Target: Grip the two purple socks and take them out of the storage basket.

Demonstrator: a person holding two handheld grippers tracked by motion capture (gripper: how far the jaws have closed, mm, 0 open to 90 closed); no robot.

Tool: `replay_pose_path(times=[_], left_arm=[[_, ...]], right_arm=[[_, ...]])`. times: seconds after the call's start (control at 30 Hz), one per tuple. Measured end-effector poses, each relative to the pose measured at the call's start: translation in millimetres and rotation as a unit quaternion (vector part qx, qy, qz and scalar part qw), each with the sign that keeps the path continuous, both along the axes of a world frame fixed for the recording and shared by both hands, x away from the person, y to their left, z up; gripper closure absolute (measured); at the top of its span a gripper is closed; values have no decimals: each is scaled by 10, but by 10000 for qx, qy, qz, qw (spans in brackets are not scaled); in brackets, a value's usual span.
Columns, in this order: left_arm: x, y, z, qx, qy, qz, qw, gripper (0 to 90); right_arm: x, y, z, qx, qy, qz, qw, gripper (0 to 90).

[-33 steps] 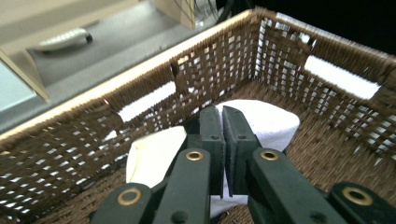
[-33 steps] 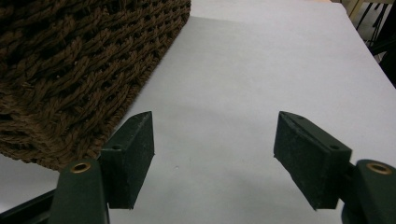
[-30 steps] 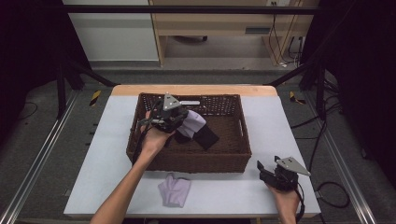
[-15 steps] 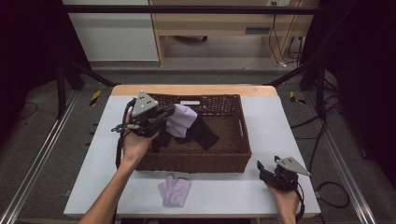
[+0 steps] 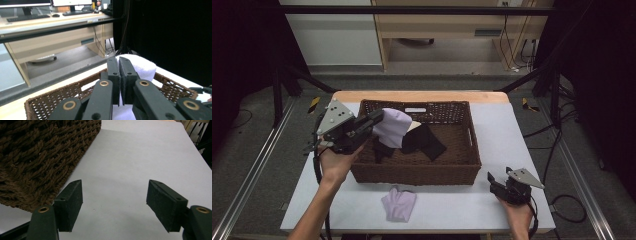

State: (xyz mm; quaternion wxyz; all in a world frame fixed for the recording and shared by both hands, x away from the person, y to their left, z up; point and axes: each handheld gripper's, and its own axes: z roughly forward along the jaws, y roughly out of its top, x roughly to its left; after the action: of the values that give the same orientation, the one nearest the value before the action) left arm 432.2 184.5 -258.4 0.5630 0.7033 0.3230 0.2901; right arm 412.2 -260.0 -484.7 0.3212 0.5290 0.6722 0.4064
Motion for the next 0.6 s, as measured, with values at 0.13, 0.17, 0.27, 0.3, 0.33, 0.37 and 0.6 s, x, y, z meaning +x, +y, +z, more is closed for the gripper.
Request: replay_pose_path(times=[0.13, 0.17, 0.27, 0.3, 0.33, 0.37, 0.6], left_arm=[[-158, 53, 50, -20, -87, -82, 9999, 869], [-199, 66, 55, -22, -107, -107, 9999, 869], [-280, 90, 54, -57, -111, -168, 9998, 869], [-359, 110, 40, -56, -140, -216, 9997, 869], [-399, 122, 30, -51, -153, -239, 9996, 869], [-439, 134, 19, -60, -166, -258, 9995, 869], [-680, 232, -107, -122, -236, -354, 9990, 869]], right_arm=[[-1, 1, 0, -2, -1, 0, 10000, 293], [-1, 1, 0, -7, -1, 0, 10000, 294], [-1, 0, 0, -3, 0, -4, 10000, 293], [-1, -1, -1, -14, -13, 1, 10000, 293], [-2, -1, -1, -16, -15, -4, 10000, 293], [-2, -1, -2, -17, -24, -6, 10000, 292], [-4, -2, -2, -21, -30, -5, 10000, 292]])
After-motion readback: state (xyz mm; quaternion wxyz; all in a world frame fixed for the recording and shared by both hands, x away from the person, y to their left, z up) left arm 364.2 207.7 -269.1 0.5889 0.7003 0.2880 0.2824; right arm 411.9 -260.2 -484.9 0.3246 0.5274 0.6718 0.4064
